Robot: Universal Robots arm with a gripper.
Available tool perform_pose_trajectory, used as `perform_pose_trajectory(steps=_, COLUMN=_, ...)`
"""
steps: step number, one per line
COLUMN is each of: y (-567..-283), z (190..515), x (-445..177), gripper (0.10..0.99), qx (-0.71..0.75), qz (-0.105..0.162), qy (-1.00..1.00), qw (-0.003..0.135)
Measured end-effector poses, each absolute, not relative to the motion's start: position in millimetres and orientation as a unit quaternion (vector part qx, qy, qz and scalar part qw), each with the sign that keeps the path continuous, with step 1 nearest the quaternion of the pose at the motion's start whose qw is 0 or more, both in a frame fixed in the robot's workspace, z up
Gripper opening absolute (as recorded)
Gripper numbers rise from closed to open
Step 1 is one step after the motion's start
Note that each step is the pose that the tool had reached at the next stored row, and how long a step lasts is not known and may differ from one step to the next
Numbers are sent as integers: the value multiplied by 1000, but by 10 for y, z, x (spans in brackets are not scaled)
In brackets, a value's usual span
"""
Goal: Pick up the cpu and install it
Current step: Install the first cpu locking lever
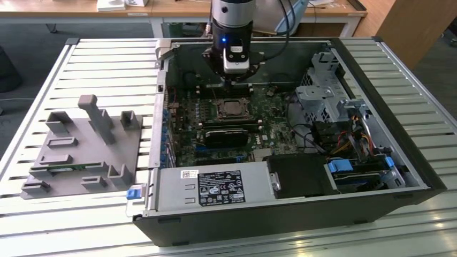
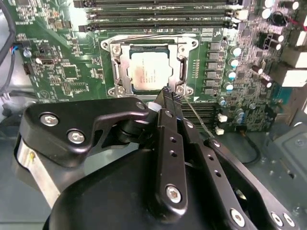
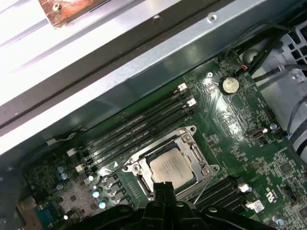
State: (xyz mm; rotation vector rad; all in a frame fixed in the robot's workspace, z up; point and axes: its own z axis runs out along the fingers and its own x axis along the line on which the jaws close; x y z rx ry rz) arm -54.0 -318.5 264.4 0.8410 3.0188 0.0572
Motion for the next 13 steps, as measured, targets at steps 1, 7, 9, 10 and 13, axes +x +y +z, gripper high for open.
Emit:
perform_pose_trajectory(steps=1, y=-3185, z=2643, x=-540, gripper=106, qx=261, qz=18, qy=965, qw=4)
perform_pose_trajectory(steps=7, y=-3185, z=2637, x=-540, gripper=106, qx=212, qz=18, qy=977, qw=3)
perform_pose_trajectory(steps=9, y=-3185, z=2635, x=-540, gripper=106, qx=194, qz=19, qy=981, qw=2)
perform_pose_trajectory(steps=10, y=-3185, z=2634, x=-540, gripper=106, qx=185, qz=19, qy=982, qw=2)
perform_pose_trajectory(steps=13, y=-3185, z=2631, x=-540, gripper=106, qx=158, qz=19, qy=987, qw=2)
